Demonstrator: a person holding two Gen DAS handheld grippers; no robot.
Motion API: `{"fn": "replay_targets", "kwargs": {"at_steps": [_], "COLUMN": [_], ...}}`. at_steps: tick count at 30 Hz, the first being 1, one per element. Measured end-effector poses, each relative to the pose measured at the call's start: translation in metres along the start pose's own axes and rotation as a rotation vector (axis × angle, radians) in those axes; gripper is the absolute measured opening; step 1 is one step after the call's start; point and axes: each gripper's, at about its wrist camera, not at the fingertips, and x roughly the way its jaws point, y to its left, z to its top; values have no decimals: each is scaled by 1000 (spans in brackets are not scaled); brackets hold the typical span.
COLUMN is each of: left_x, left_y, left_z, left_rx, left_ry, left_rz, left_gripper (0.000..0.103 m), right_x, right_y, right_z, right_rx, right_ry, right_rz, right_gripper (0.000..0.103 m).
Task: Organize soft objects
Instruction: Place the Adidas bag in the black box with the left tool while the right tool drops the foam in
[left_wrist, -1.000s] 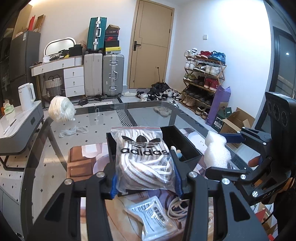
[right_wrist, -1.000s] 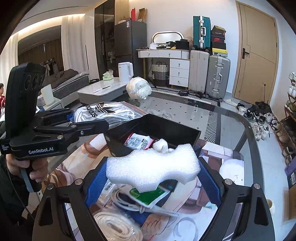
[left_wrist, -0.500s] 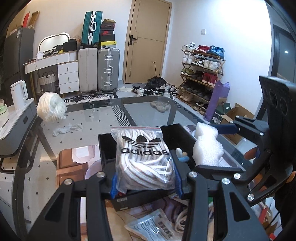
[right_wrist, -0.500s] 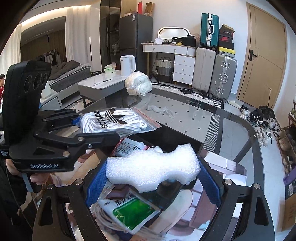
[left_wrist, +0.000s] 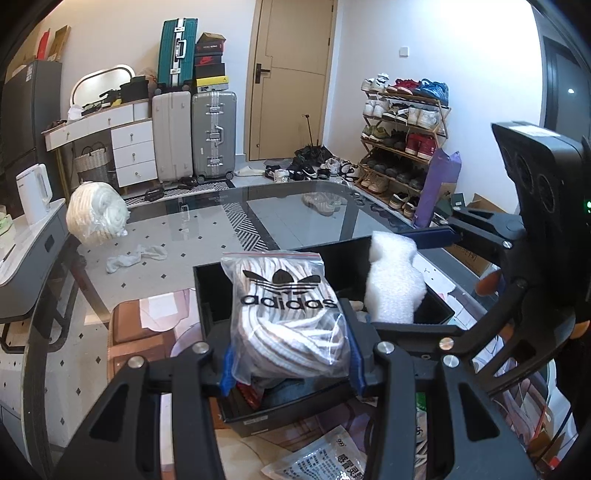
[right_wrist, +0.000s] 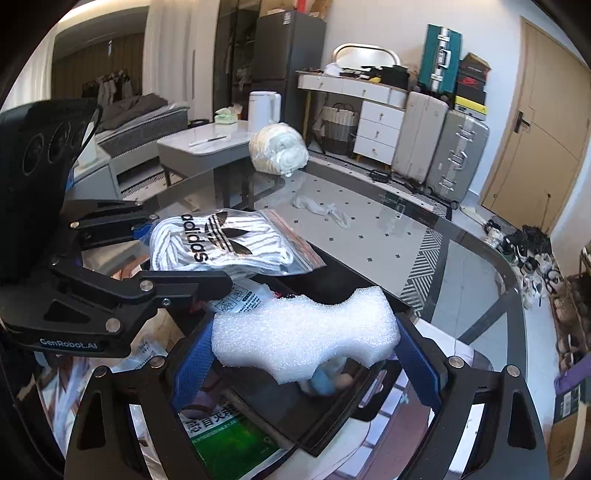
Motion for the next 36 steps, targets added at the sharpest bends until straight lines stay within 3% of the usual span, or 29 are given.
{"fn": "replay_targets", "kwargs": {"at_steps": [14, 20, 24, 26, 29, 31, 36], "left_x": [13, 9, 8, 5, -4, -12, -35], "left_y": [2, -2, -3, -3, 0, 3, 5], "left_z": [-4, -6, -5, -4, -3, -2, -4], "left_rx": [22, 25, 6, -8, -35, -61, -104], "left_ry": [43, 56, 64, 57, 34, 10, -32], "left_rz": [-14, -11, -18, -4, -10, 1, 40], "left_gripper": [45, 47, 55, 68, 76, 94, 103], "right_x": [24, 27, 22, 16, 1, -14, -48], "right_y": [-7, -7, -12, -15, -19, -23, -26], "right_z": [5, 8, 5, 4, 2, -1, -16], "right_rx": [-58, -78, -73, -59, -29, 5, 83], "right_ry": [44, 53, 45, 33, 8, -16, -43], "right_rz": [21, -1, -13, -17, -29, -33, -88], "right_gripper": [92, 102, 102, 102, 102, 102, 102]}}
